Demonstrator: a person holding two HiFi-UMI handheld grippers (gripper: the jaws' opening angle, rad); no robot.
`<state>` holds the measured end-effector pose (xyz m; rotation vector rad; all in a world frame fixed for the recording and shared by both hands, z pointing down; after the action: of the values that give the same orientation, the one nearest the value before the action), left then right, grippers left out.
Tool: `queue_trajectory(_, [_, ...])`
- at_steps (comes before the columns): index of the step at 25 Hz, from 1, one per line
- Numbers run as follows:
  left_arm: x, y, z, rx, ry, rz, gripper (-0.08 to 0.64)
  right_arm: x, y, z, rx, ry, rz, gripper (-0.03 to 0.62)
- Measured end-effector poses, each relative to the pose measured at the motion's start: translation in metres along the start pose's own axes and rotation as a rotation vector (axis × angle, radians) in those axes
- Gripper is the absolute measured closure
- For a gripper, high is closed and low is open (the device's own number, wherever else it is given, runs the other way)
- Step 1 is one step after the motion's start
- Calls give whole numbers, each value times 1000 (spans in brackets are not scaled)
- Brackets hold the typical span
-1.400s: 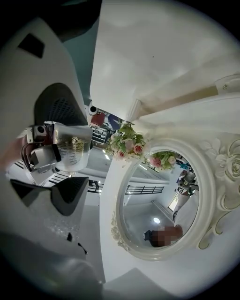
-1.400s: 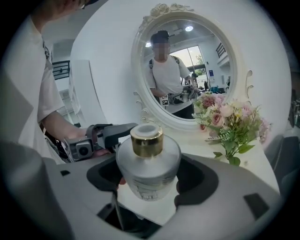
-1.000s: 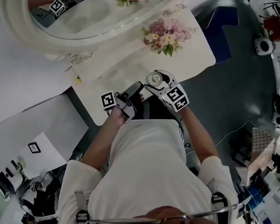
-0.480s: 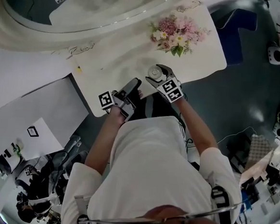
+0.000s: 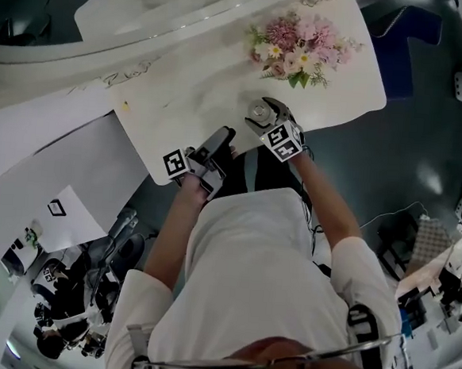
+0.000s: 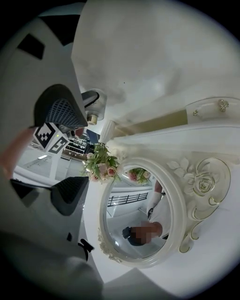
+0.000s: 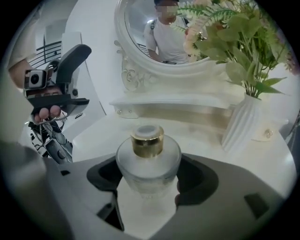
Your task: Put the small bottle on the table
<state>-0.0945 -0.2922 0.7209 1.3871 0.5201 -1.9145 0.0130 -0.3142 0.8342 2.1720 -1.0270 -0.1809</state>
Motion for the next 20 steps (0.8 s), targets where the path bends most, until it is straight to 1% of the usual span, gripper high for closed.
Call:
queue_trajectory(4, [0, 3, -1, -7, 13, -1, 227, 2, 8, -4, 14, 2, -5, 250])
queue_trajectory(6, [2, 4, -2, -6, 17, -5, 227, 3, 9, -7, 5, -1, -9, 250])
queue_trajectory(13, [4, 9, -5, -11, 31, -19, 227, 8, 9, -9, 4, -43, -26, 249])
queue_trajectory(17, [5, 11, -3, 11, 40, -24, 229, 15, 10, -10, 12, -65, -48, 249])
queue_trajectory(20, [6, 10, 1, 33, 47, -25, 229, 15, 13, -10, 3, -74, -32, 247])
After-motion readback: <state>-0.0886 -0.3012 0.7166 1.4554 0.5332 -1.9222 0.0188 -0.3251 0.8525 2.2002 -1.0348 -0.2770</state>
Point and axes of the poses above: the fingertips, and each gripper's own axes: y forward along the fingers, x to its right, z out of its top, the point moved 3 cm from there along -y, backward along the fingers, and after that the axes turned 5 degrees about x, right-handed, at the moved point
